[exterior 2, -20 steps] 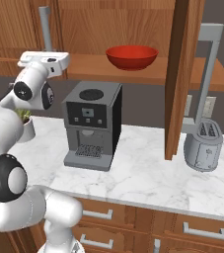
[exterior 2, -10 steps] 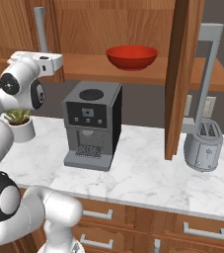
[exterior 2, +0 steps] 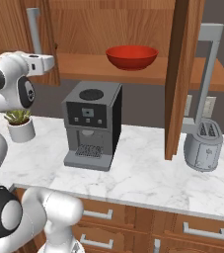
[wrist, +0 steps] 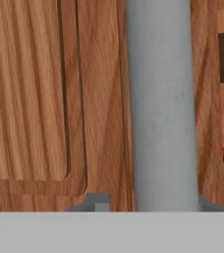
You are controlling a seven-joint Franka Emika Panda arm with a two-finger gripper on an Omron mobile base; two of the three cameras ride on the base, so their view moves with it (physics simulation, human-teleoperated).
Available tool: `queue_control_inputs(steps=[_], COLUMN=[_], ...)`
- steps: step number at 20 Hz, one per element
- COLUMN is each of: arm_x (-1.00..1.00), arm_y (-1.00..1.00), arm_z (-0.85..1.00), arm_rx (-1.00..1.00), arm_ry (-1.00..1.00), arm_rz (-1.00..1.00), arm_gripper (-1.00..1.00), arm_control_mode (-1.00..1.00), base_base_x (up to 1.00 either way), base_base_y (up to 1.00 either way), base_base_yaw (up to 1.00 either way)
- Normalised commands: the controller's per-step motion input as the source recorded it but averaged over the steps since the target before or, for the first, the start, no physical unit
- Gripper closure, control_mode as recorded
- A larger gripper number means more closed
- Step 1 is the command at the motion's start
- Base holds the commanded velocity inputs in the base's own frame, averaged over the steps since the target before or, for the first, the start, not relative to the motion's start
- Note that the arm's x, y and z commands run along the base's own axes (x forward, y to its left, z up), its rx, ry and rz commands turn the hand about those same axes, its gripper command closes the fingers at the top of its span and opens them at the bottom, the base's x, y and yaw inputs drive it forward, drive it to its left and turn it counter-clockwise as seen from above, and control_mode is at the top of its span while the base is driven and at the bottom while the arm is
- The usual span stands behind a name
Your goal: Move the bowls from the cabinet to the plates on the dining table.
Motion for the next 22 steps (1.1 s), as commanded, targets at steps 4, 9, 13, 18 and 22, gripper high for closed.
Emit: queue_control_inputs(steps=[4,9,13,18,22], arm_x=[-0.23,-0.27,-0.30,-0.29,-0.28], arm_y=[0.55,0.55,0.56,0.58,0.59], arm_z=[-0.01,-0.01,-0.04,-0.07,-0.07], arm_rx=[0.01,0.00,0.00,0.00,0.00], arm_ry=[0.00,-0.01,-0.02,-0.03,-0.03], arm_rz=[0.03,0.02,0.02,0.02,0.01], arm_gripper=[1.00,1.00,1.00,1.00,1.00], arm_control_mode=[-1.00,-1.00,-1.00,-1.00,-1.00], base_base_x=[0.00,0.00,0.00,0.00,0.00], base_base_y=[0.00,0.00,0.00,0.00,0.00], base_base_yaw=[0.00,0.00,0.00,0.00,0.00])
